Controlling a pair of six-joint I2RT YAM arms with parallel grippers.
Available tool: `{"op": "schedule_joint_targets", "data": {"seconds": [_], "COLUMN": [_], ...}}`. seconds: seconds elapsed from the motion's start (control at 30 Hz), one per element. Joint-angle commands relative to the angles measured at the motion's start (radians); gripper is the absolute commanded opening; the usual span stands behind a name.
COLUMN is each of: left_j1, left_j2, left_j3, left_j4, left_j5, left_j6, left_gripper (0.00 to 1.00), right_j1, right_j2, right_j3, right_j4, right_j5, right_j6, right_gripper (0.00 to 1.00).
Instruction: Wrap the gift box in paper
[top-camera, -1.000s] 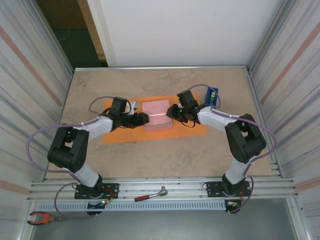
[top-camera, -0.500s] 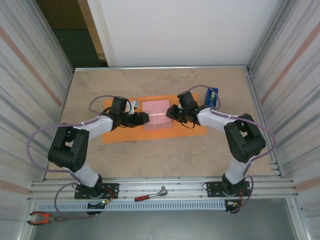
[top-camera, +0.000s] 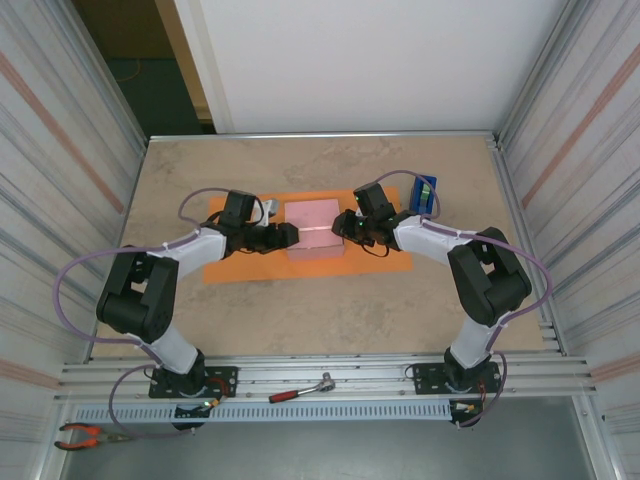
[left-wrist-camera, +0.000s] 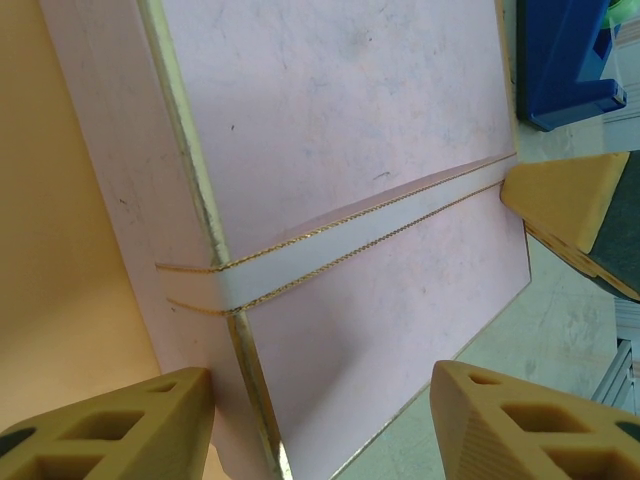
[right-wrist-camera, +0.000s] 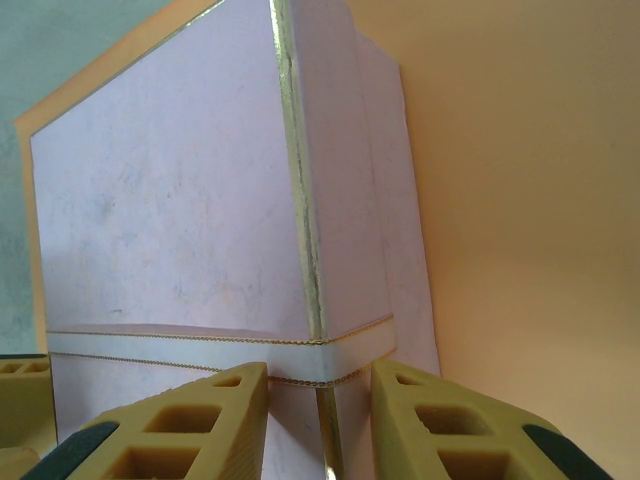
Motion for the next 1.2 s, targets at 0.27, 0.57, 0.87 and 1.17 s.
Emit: {"op": "schedule_joint_targets", "data": {"seconds": [0.27,0.57,0.87,1.17], "left_j1": [-0.007,-0.007,-0.007,-0.007], "left_j2": [0.002,-0.01,0.011,0.039], "left_j3": [0.042,0.068,0.105,0.106], "left_j4": [0.057,0.059,0.051,0.051], "left_j5": [0.029,0.033,0.037,0.039], "left_j6": [0.035,0.037,0.042,0.049], "left_gripper": [0.6,0.6,0.6,0.61], "right_j1": [0.034,0.036,0.033,0.012], "right_j2": [-0.006,-0.021,-0.018,-0.024], "right_j3": [-0.019,0.017,0.027,0.035], "right_j4": [0.008,-0.012,-0.009,-0.016], "right_j5": [-0.055,-0.049,-0.047,-0.048], "right_j6": [0.016,0.007,0.007,0.003], "right_gripper": [0.31,0.31,0.31,0.31]}}
